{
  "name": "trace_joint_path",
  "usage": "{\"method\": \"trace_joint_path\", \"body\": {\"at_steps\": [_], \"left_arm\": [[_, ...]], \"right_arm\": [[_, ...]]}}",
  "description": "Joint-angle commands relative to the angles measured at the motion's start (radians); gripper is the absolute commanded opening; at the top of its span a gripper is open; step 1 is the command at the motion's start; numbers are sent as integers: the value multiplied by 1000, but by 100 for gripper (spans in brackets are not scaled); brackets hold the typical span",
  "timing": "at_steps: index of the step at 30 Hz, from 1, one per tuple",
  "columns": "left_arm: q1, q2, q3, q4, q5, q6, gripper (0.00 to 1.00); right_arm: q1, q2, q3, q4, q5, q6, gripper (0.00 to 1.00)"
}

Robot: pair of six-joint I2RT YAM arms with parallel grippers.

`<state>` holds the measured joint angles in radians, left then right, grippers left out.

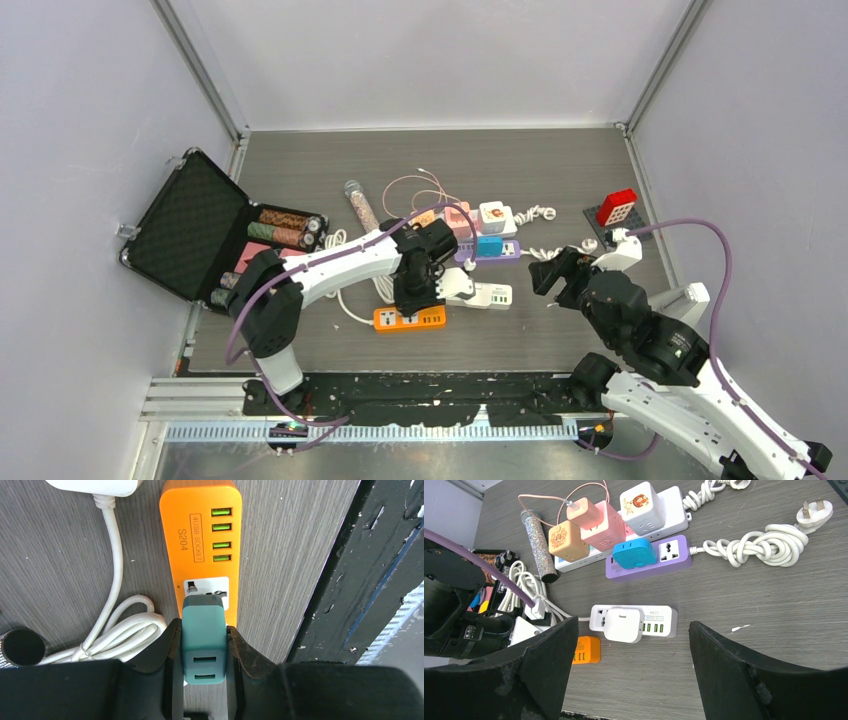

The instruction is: Insert the plug

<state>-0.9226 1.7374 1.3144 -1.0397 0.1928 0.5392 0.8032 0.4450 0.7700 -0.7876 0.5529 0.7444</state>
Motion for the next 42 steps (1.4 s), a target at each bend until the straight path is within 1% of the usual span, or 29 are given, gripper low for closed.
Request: {"method": "trace_joint_path", "body": {"at_steps": [1,8,18,26,37,41,42], "left_arm": [[2,15,24,40,-22,17,0],[1,16,37,52,-53,35,0],[1,11,12,59,-14,31,0],[-3,-6,-53,111,5,-29,0],[-13,55,-108,129,-51,-97,0],[-13,49,-117,144,-61,-108,0],[-13,38,-117,151,-73,-110,8]], "right_arm": [[-2,0,2,21,27,8,86],[-2,10,1,21,24,8,86],[-2,14,-1,21,25,15,86],[-2,13,-7,21,24,16,86],[-2,16,-3,21,19,22,86],[-2,11,-2,21,18,21,86],[-2,11,0,21,15,21,86]]}}
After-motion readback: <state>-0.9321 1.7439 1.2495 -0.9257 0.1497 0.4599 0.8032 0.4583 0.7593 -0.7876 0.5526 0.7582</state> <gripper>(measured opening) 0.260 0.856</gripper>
